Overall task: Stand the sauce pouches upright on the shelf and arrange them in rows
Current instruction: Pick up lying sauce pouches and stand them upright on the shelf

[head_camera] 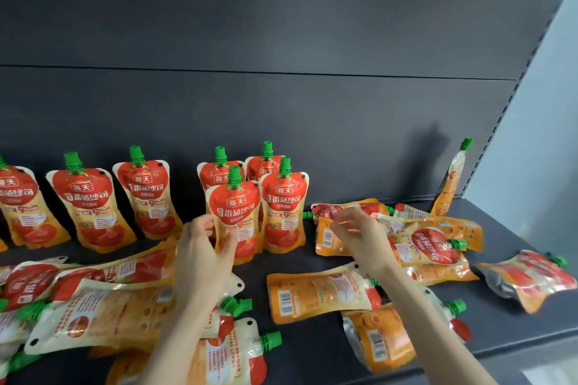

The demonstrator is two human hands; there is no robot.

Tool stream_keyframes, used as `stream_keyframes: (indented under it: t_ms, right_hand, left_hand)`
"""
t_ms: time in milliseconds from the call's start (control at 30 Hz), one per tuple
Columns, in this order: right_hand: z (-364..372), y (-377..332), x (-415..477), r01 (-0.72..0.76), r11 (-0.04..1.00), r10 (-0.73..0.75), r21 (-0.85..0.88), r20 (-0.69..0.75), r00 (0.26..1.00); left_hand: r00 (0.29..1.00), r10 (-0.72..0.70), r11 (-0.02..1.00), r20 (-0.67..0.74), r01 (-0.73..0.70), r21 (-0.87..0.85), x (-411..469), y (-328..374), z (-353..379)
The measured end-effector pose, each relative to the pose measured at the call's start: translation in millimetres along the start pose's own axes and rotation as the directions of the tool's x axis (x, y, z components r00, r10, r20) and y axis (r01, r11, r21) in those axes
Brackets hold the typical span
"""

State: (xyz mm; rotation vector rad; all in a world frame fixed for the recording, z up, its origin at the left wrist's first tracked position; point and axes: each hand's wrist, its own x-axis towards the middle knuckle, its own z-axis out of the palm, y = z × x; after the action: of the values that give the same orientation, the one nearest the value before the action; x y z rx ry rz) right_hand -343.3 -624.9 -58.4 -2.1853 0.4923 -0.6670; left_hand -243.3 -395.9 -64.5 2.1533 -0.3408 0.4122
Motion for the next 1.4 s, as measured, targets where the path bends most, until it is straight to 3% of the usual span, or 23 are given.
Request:
stream_keyframes:
  t_ms: [200, 333, 633, 900, 1000, 1133, 1267, 1400]
  right_hand:
    - [-15, 19, 12, 0.03, 0.999, -0.028, -0.032, 0.055, 0.998]
    - [-28, 30, 22, 0.06, 0.998, -0.06, -0.005, 0.109, 0.992]
    - [-109, 91, 57, 0.119, 0.993, -0.116, -0.01, 0.173, 0.978]
    - [-129, 117, 96, 0.132, 0.985, -0.102, -0.108, 0.246, 0.964]
    - [-124, 126, 111, 0.111, 0.983, -0.059, -0.144, 0.324, 0.944]
    - [-109, 130, 132, 0.039, 0.983, 0.043, -0.18, 0.43, 0.902]
    - [-93, 125, 149, -0.005, 0.967, 0.134, -0.256, 0.488, 0.862]
    - [-85, 128, 152, -0.01, 0.961, 0.154, -0.277, 0.502, 0.851]
  left_hand:
    - [0.988, -0.138, 0.99, -0.073, 0.14, 0.015, 0, 1, 11]
    - [0.985, -0.078, 0.997, -0.152, 0.078, -0.002, -14, 15, 17]
    - [0.996, 0.094, 0.982, 0.012, -0.091, -0.163, -55, 121, 111]
    - [0.962, 0.108, 0.991, 0.25, -0.086, -0.1, -28, 156, 186]
    - [0.908, 0.086, 0.995, 0.41, -0.103, 0.019, -8, 155, 201]
    - [0.831, -0.08, 0.949, 0.551, -0.106, 0.297, 24, 143, 209]
    - [0.76, -0.241, 0.865, 0.604, -0.114, 0.488, 39, 127, 211]
    - [0.782, -0.25, 0.841, 0.572, -0.117, 0.528, 45, 123, 213]
